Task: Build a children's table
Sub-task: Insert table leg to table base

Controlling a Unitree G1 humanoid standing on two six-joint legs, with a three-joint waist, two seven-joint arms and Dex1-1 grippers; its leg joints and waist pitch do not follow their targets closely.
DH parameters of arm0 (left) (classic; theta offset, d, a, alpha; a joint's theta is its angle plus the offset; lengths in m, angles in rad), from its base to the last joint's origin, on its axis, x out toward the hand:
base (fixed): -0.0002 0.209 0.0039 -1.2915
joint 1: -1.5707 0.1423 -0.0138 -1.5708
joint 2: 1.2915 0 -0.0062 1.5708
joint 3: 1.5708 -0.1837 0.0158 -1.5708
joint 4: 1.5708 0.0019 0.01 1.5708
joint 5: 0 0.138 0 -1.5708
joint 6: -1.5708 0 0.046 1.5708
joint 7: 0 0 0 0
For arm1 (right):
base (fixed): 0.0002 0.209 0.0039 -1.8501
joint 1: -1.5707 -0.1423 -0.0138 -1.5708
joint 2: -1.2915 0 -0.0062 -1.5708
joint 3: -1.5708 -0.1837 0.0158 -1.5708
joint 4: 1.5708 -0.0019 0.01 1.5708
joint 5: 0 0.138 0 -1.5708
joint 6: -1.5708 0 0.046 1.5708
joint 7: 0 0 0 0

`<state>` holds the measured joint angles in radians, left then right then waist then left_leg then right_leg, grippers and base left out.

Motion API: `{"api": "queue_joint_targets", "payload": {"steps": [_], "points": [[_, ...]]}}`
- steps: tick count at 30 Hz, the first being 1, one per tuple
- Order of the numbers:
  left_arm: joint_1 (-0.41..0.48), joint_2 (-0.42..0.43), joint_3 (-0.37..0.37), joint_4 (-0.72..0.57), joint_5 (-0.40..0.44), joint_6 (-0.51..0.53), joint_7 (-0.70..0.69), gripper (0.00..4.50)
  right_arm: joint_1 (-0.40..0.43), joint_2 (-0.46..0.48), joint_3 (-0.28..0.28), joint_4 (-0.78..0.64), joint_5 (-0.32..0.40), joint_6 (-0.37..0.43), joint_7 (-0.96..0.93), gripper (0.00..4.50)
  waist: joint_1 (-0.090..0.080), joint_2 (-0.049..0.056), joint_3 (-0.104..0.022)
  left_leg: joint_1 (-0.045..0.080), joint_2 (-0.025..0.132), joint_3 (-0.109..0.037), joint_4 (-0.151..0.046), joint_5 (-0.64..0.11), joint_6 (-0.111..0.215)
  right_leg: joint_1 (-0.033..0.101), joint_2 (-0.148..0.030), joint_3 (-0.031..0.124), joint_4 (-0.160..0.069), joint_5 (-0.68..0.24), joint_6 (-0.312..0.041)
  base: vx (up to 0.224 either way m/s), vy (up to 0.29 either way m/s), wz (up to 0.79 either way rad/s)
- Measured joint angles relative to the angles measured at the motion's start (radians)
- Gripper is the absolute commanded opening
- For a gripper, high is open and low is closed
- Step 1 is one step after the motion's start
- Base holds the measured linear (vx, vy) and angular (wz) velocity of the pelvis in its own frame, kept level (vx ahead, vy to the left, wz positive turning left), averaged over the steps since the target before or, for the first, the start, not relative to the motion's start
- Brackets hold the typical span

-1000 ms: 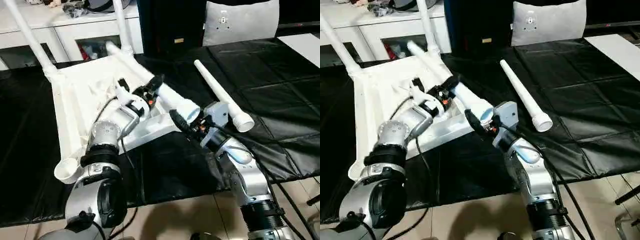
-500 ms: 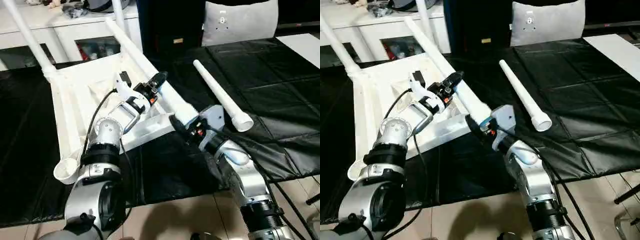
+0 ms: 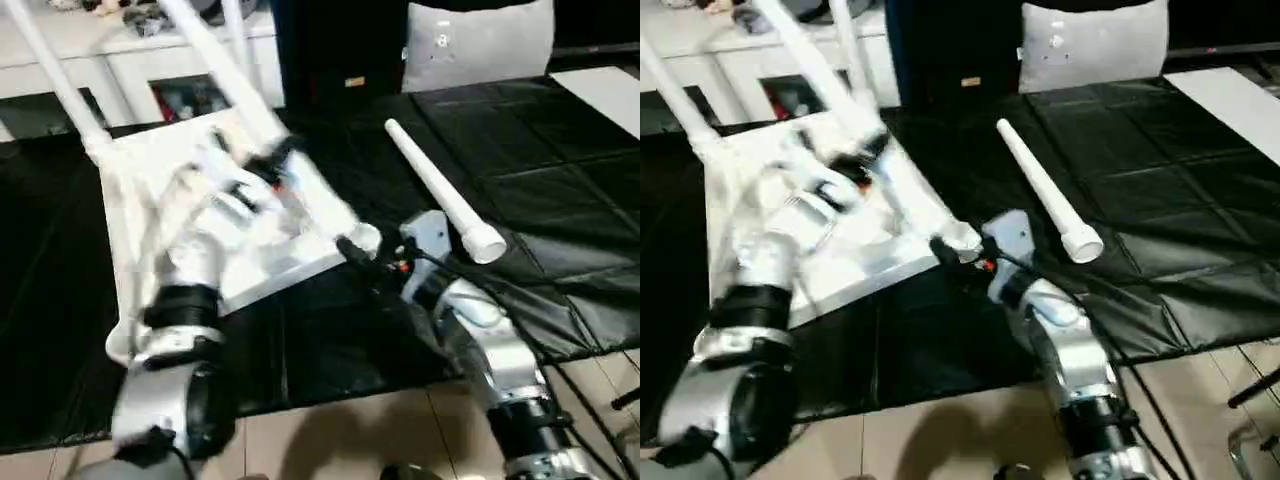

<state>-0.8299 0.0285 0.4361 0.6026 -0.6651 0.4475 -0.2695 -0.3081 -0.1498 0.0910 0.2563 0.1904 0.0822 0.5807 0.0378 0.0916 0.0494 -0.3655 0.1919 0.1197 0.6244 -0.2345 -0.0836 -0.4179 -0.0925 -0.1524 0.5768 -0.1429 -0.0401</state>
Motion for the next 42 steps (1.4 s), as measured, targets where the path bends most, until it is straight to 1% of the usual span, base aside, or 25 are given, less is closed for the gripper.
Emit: {"api": "queue_joint_targets", "payload": {"steps": [3, 4, 6, 8, 10, 12, 13, 16, 19, 21, 25, 28, 30, 33, 34, 37, 39, 42], "points": [[0.0, 0.028, -0.019, -0.003, 0.033, -0.008, 0.0, 1.88, 0.044, -0.017, 0.004, -0.016, 0.005, 0.025, 0.017, 4.32, 0.002, 0.0, 0.0, -0.001, 0.0, 0.0, 0.001, 0.0, 0.0, 0.0, -0.001, 0.0, 0.0, 0.001, -0.001, 0.0, 0.0, 0.0], [0.0, 0.034, -0.03, -0.009, 0.044, -0.008, -0.002, 1.88, 0.05, -0.026, 0.001, -0.021, 0.012, 0.037, 0.02, 4.45, 0.002, 0.0, 0.0, -0.001, 0.0, 0.0, 0.002, 0.0, 0.0, -0.001, -0.001, 0.0, 0.0, 0.001, -0.001, 0.0, 0.0, 0.0], [0.0, 0.043, -0.062, -0.025, 0.067, -0.011, -0.012, 1.88, 0.062, -0.04, -0.014, -0.05, 0.027, 0.058, 0.025, 4.5, 0.002, 0.0, 0.0, -0.001, 0.0, 0.0, 0.002, 0.0, 0.0, 0.0, -0.001, 0.0, 0.0, 0.001, 0.0, 0.0, 0.0, 0.0], [0.0, 0.046, -0.094, -0.042, 0.083, -0.011, -0.027, 1.88, 0.065, -0.044, -0.044, -0.08, 0.064, 0.092, 0.026, 4.5, 0.001, 0.0, 0.0, -0.001, 0.0, 0.0, 0.002, 0.0, 0.0, 0.0, 0.0, 0.0, 0.0, 0.001, 0.002, 0.0, 0.0, 0.0], [0.002, 0.048, -0.123, -0.065, 0.094, 0.0, -0.044, 1.88, 0.063, -0.056, -0.095, -0.124, 0.135, 0.157, 0.034, 4.5, 0.0, 0.0, 0.0, -0.001, 0.0, 0.0, 0.002, 0.001, 0.001, 0.0, 0.0, 0.0, 0.0, 0.0, 0.003, 0.0, 0.0, 0.0], [0.008, 0.055, -0.138, -0.087, 0.094, 0.014, -0.059, 1.88, 0.056, -0.058, -0.144, -0.144, 0.203, 0.203, 0.034, 4.5, -0.002, 0.001, -0.001, -0.001, 0.0, 0.0, 0.003, 0.001, 0.001, 0.0, 0.0, 0.0, 0.0, 0.001, 0.004, 0.0, 0.0, 0.0], [0.012, 0.061, -0.146, -0.102, 0.094, 0.028, -0.071, 1.88, 0.045, -0.061, -0.183, -0.155, 0.257, 0.242, 0.034, 4.5, -0.005, 0.001, 0.0, -0.001, 0.0, 0.0, 0.003, 0.002, 0.001, 0.0, 0.0, 0.0, 0.0, 0.002, 0.004, 0.0, 0.0, 0.0], [0.016, 0.068, -0.163, -0.129, 0.093, 0.055, -0.099, 1.88, 0.005, -0.088, -0.256, -0.193, 0.372, 0.312, 0.042, 4.5, -0.005, 0.001, -0.001, 0.0, 0.0, 0.0, 0.003, 0.003, 0.002, 0.0, 0.0, 0.0, 0.0, 0.003, 0.004, 0.0, 0.0, 0.0], [0.032, 0.073, -0.182, -0.173, 0.089, 0.076, -0.127, 1.88, -0.028, -0.117, -0.287, -0.231, 0.455, 0.381, 0.076, 4.5, -0.004, 0.0, -0.001, 0.0, 0.0, 0.001, 0.003, 0.004, 0.003, 0.0, 0.0, 0.0, 0.0, 0.003, 0.004, 0.0, 0.0, 0.0], [0.038, 0.074, -0.19, -0.188, 0.087, 0.089, -0.135, 1.88, -0.044, -0.122, -0.291, -0.239, 0.484, 0.417, 0.085, 4.5, -0.004, 0.0, 0.0, 0.0, 0.0, 0.001, 0.003, 0.004, 0.003, 0.0, 0.0, 0.0, 0.0, 0.003, 0.005, 0.0, 0.0, 0.0], [0.043, 0.074, -0.199, -0.221, 0.072, 0.107, -0.14, 1.88, -0.075, -0.132, -0.29, -0.243, 0.518, 0.483, 0.094, 4.5, -0.001, -0.001, 0.0, -0.001, 0.0, 0.001, 0.003, 0.004, 0.003, 0.0, 0.0, 0.001, 0.0, 0.003, 0.005, 0.0, 0.0, 0.0], [0.049, 0.074, -0.202, -0.237, 0.072, 0.117, -0.142, 1.88, -0.112, -0.156, -0.276, -0.243, 0.518, 0.506, 0.106, 4.5, -0.001, -0.001, 0.0, -0.001, 0.0, 0.001, 0.003, 0.004, 0.003, 0.0, 0.0, 0.0, 0.0, 0.003, 0.005, 0.0, 0.0, 0.0], [0.059, 0.074, -0.222, -0.252, 0.084, 0.117, -0.141, 1.88, -0.125, -0.173, -0.239, -0.243, 0.492, 0.51, 0.114, 4.5, 0.0, -0.001, 0.0, -0.001, 0.0, 0.001, 0.003, 0.004, 0.003, 0.0, 0.0, 0.0, 0.0, 0.003, 0.005, 0.0, 0.0, 0.0], [0.093, 0.077, -0.315, -0.307, 0.175, 0.085, -0.134, 1.88, -0.158, -0.218, -0.118, -0.235, 0.365, 0.526, 0.098, 4.5, -0.001, -0.003, 0.001, -0.002, 0.0, 0.001, 0.003, 0.005, 0.002, -0.001, 0.0, 0.0, 0.0, 0.003, 0.005, 0.0, 0.0, 0.0], [0.103, 0.072, -0.346, -0.326, 0.198, 0.078, -0.129, 1.88, -0.167, -0.219, -0.081, -0.236, 0.333, 0.54, 0.083, 4.5, 0.0, -0.004, 0.001, -0.002, 0.0, 0.001, 0.003, 0.005, 0.002, -0.001, 0.0, 0.0, 0.0, 0.003, 0.005, 0.0, 0.0, 0.0], [0.123, 0.061, -0.383, -0.367, 0.228, 0.071, -0.112, 1.88, -0.186, -0.189, -0.05, -0.242, 0.323, 0.587, 0.048, 4.5, -0.001, -0.005, 0.001, -0.002, 0.0, 0.001, 0.003, 0.005, 0.002, -0.001, 0.0, 0.0, 0.0, 0.003, 0.005, 0.0, 0.0, 0.0], [0.128, 0.053, -0.403, -0.392, 0.237, 0.069, -0.108, 1.88, -0.206, -0.174, -0.039, -0.242, 0.323, 0.604, 0.035, 4.5, -0.001, -0.006, 0.002, -0.002, 0.0, 0.001, 0.003, 0.005, 0.002, -0.001, 0.0, 0.0, 0.0, 0.003, 0.005, 0.0, 0.0, 0.0], [0.136, 0.038, -0.445, -0.435, 0.245, 0.067, -0.112, 1.88, -0.237, -0.163, -0.014, -0.22, 0.312, 0.606, 0.035, 4.5, -0.001, -0.009, 0.001, -0.002, 0.0, 0.001, 0.002, 0.005, 0.002, -0.001, -0.001, 0.001, 0.0, 0.003, 0.005, 0.0, 0.0, 0.0]]}}
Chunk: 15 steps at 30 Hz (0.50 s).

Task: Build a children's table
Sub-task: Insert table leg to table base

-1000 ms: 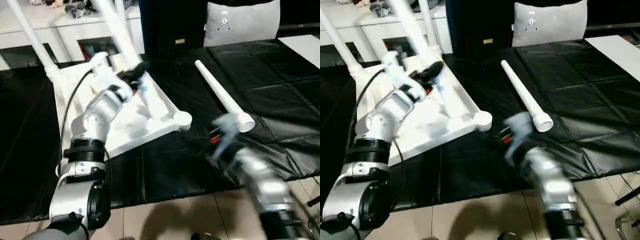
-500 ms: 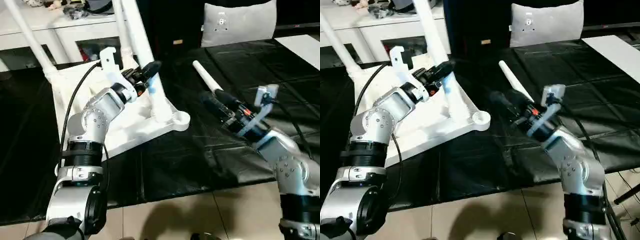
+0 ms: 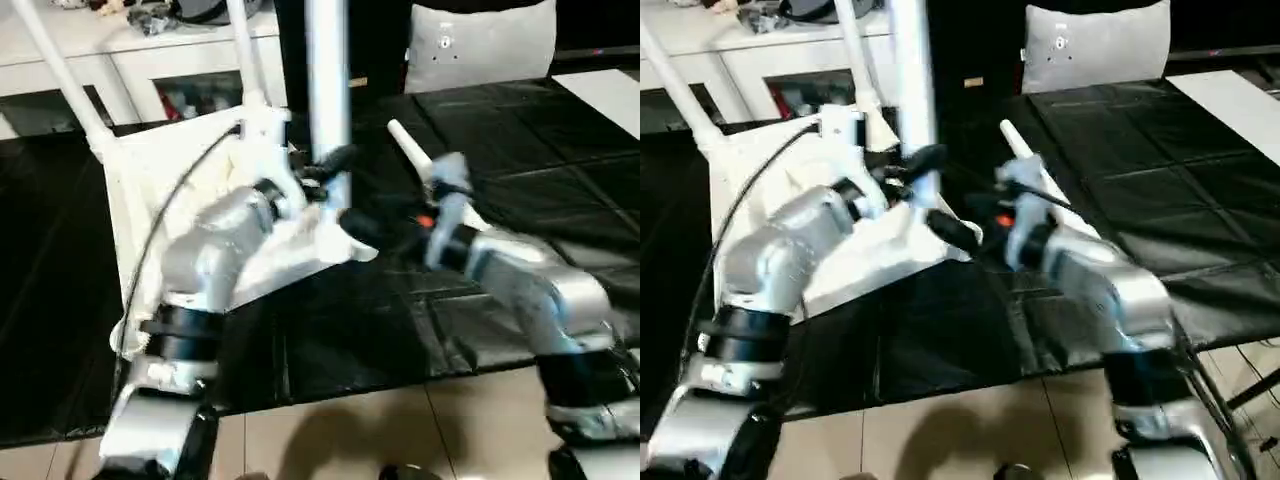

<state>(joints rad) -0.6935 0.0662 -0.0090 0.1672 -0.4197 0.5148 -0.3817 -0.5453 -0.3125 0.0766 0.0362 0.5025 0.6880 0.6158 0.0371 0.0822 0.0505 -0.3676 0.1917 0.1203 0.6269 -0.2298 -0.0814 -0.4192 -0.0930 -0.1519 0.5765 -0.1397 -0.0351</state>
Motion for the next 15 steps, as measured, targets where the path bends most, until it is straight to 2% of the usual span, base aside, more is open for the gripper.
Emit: {"api": "queue_joint_targets", "payload": {"steps": [3, 5, 6, 9, 10, 13, 15], "points": [[0.017, 0.006, -0.023, -0.019, 0.009, -0.004, -0.022, 1.88, -0.004, 0.007, 0.009, 0.029, -0.007, -0.001, 0.013, 4.5, 0.0, -0.003, -0.001, 0.0, 0.0, 0.0, 0.0, 0.0, 0.0, 0.0, 0.0, 0.0, 0.0, 0.0, 0.0, 0.0, 0.0, 0.0], [0.039, 0.041, -0.049, -0.03, 0.013, -0.008, -0.075, 1.88, -0.006, 0.005, 0.005, 0.052, 0.004, -0.001, 0.045, 4.5, -0.001, -0.004, -0.001, 0.0, 0.0, 0.0, 0.0, 0.0, 0.0, 0.0, 0.0, 0.0, 0.0, 0.0, 0.0, 0.0, 0.0, 0.0], [0.046, 0.05, -0.054, -0.033, 0.013, -0.008, -0.094, 1.88, -0.006, 0.004, 0.002, 0.056, 0.006, 0.0, 0.052, 4.24, -0.002, -0.004, 0.0, 0.0, 0.0, 0.0, 0.0, 0.0, 0.0, 0.0, 0.0, 0.0, 0.0, 0.0, 0.0, 0.0, 0.0, 0.0], [0.054, 0.062, -0.058, -0.037, 0.012, -0.008, -0.131, 1.88, -0.014, -0.008, -0.001, 0.059, 0.017, 0.003, 0.096, 4.12, -0.002, -0.004, 0.0, 0.0, 0.0, 0.0, 0.0, 0.0, 0.0, 0.0, 0.0, 0.0, 0.0, 0.0, 0.0, 0.0, 0.0, 0.0], [0.055, 0.068, -0.059, -0.045, 0.009, -0.007, -0.143, 1.88, -0.019, -0.017, 0.001, 0.06, 0.02, 0.006, 0.124, 3.81, -0.002, -0.004, 0.0, 0.0, 0.0, 0.0, 0.0, 0.0, 0.0, 0.0, 0.0, 0.0, 0.0, 0.0, 0.0, 0.0, 0.0, 0.0], [0.055, 0.079, -0.061, -0.076, -0.001, -0.007, -0.174, 1.88, -0.027, -0.036, 0.011, 0.064, 0.037, 0.012, 0.18, 3.71, -0.001, -0.004, -0.001, 0.0, 0.0, 0.0, 0.0, 0.0, 0.0, 0.0, 0.0, 0.0, 0.001, 0.0, 0.0, 0.0, 0.0, 0.0], [0.055, 0.078, -0.065, -0.086, -0.017, -0.006, -0.185, 1.88, -0.028, -0.048, 0.017, 0.067, 0.038, 0.012, 0.218, 3.45, -0.001, -0.005, -0.001, 0.0, 0.0, 0.0, 0.0, 0.0, 0.0, 0.0, 0.0, 0.001, 0.001, 0.0, 0.0, 0.0, 0.0, 0.0]]}}
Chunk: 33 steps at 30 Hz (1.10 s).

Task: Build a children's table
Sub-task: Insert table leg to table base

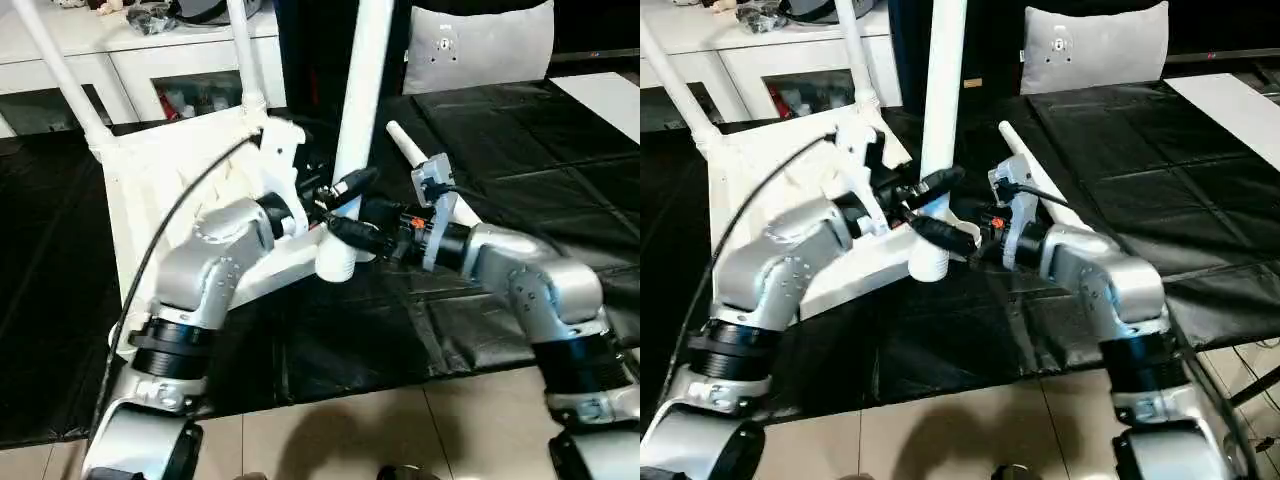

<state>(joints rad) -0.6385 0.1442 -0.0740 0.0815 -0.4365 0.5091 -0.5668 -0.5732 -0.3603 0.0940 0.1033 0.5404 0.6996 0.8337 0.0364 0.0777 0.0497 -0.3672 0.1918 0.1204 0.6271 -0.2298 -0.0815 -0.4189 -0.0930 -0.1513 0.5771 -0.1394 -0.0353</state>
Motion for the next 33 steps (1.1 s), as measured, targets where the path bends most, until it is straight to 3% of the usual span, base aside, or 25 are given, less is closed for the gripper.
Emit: {"api": "queue_joint_targets", "payload": {"steps": [9, 17, 18, 24, 32, 33], "points": [[0.002, 0.001, -0.002, -0.023, -0.024, 0.026, -0.045, 1.88, -0.013, -0.016, 0.024, 0.057, -0.009, -0.002, 0.067, 2.8, -0.001, -0.002, -0.001, 0.0, 0.0, 0.0, 0.001, 0.0, 0.0, 0.0, 0.0, 0.0, 0.001, 0.0, 0.0, 0.0, 0.0, 0.0], [0.002, -0.008, -0.001, -0.046, -0.049, 0.045, -0.062, 1.88, -0.018, -0.009, 0.033, 0.088, -0.014, -0.002, 0.112, 2.8, 0.001, -0.003, -0.001, 0.0, 0.0, 0.0, 0.002, 0.0, 0.0, 0.0, 0.0, 0.0, 0.001, 0.001, -0.001, 0.0, 0.0, 0.0], [0.002, -0.008, -0.001, -0.046, -0.049, 0.047, -0.062, 1.88, -0.019, -0.005, 0.033, 0.096, -0.013, -0.001, 0.112, 3.07, 0.001, -0.003, -0.001, 0.0, 0.0, 0.0, 0.002, 0.0, 0.0, 0.0, 0.0, 0.0, 0.001, 0.001, 0.0, 0.0, 0.0, 0.0], [0.002, -0.004, -0.01, -0.046, -0.048, 0.053, -0.067, 1.88, -0.031, 0.006, 0.029, 0.115, 0.002, 0.019, 0.11, 3.56, 0.001, -0.003, -0.001, 0.0, 0.0, 0.0, 0.002, 0.0, 0.0, 0.0, 0.0, 0.0, 0.001, 0.001, -0.001, 0.0, 0.0, 0.0], [0.003, 0.004, -0.012, -0.046, -0.047, 0.053, -0.077, 1.88, -0.031, 0.003, 0.02, 0.115, 0.0, 0.017, 0.123, 3.58, 0.001, -0.003, -0.001, 0.0, 0.0, 0.0, 0.003, 0.0, 0.0, 0.0, 0.0, 0.0, 0.001, 0.001, -0.001, 0.0, 0.0, 0.0], [0.003, 0.004, -0.012, -0.046, -0.047, 0.053, -0.077, 1.88, -0.031, 0.003, 0.02, 0.115, 0.0, 0.017, 0.126, 3.4, 0.001, -0.003, -0.001, 0.0, 0.0, 0.0, 0.003, 0.0, 0.0, 0.0, 0.0, 0.0, 0.001, 0.001, -0.001, 0.0, 0.0, 0.0]]}}
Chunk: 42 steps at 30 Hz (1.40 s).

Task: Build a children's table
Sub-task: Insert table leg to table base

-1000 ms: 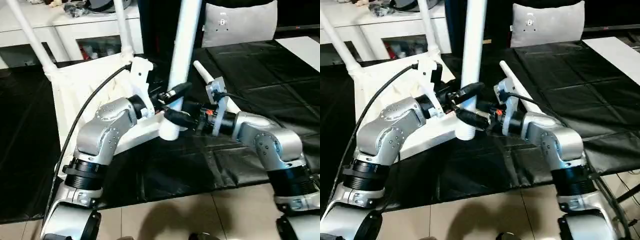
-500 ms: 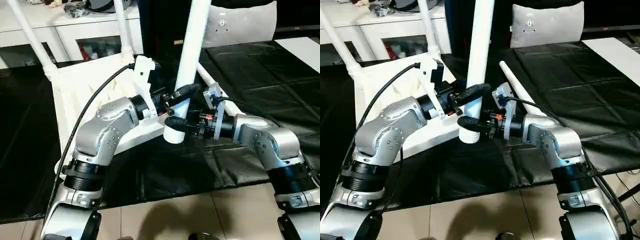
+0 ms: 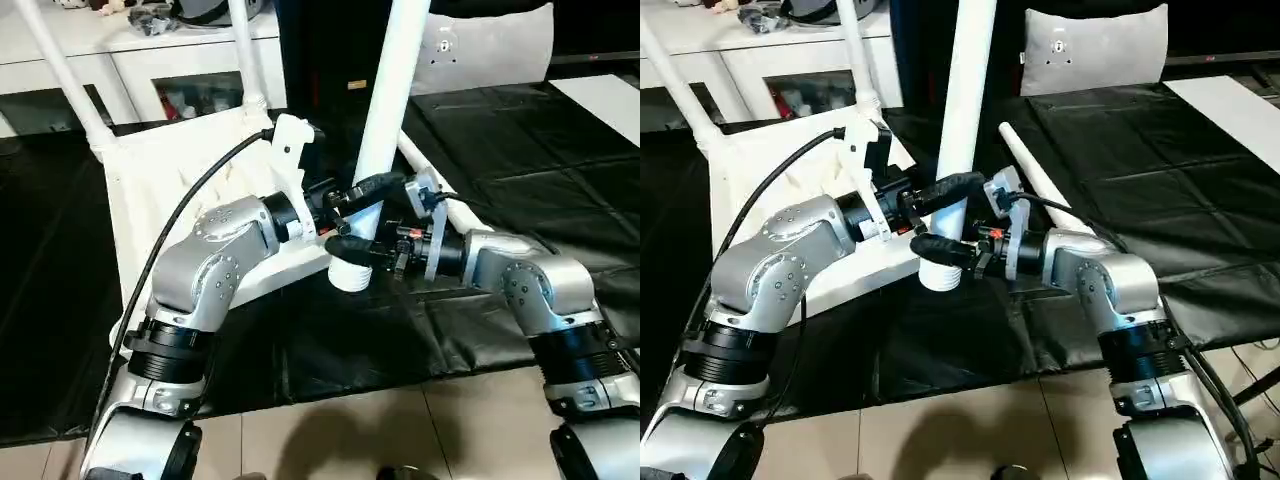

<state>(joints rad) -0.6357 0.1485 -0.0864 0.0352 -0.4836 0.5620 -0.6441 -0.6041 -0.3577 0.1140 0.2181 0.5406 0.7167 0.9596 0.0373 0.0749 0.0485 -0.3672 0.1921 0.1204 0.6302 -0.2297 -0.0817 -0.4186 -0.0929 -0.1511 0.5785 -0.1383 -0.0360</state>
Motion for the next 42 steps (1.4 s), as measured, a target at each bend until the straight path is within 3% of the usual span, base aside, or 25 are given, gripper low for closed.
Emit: {"api": "queue_joint_targets", "payload": {"steps": [16, 19, 22, 42], "points": [[0.007, 0.001, -0.007, -0.012, 0.0, 0.014, -0.007, 1.88, 0.0, 0.007, 0.0, 0.001, -0.001, 0.0, 0.004, 2.05, -0.001, 0.0, 0.0, 0.0, 0.0, 0.0, 0.001, 0.0, 0.0, 0.0, 0.0, 0.0, 0.0, 0.001, 0.0, 0.0, 0.0, 0.0], [0.007, 0.001, -0.001, -0.012, -0.001, 0.022, -0.005, 1.88, 0.0, 0.014, 0.0, 0.001, -0.001, 0.0, -0.004, 1.98, -0.001, 0.0, 0.0, 0.0, 0.0, 0.0, 0.002, 0.0, 0.0, 0.0, 0.0, 0.0, 0.0, 0.001, 0.0, 0.0, 0.0, 0.0], [0.007, -0.009, 0.02, -0.013, -0.027, 0.053, 0.001, 2.58, 0.001, 0.031, -0.003, 0.002, -0.001, 0.002, -0.02, 1.94, -0.002, 0.0, 0.0, 0.0, 0.0, 0.0, 0.002, 0.0, 0.0, 0.0, 0.0, 0.0, 0.0, 0.001, 0.0, 0.0, 0.0, 0.0], [0.039, -0.037, 0.061, -0.099, -0.148, 0.147, -0.007, 4.08, 0.005, 0.066, -0.01, -0.009, -0.006, -0.044, -0.045, 1.92, -0.001, 0.0, 0.0, 0.0, 0.0, 0.0, 0.002, 0.0, 0.0, 0.001, 0.0, 0.0, 0.0, 0.001, 0.0, 0.0, 0.0, 0.0]]}}
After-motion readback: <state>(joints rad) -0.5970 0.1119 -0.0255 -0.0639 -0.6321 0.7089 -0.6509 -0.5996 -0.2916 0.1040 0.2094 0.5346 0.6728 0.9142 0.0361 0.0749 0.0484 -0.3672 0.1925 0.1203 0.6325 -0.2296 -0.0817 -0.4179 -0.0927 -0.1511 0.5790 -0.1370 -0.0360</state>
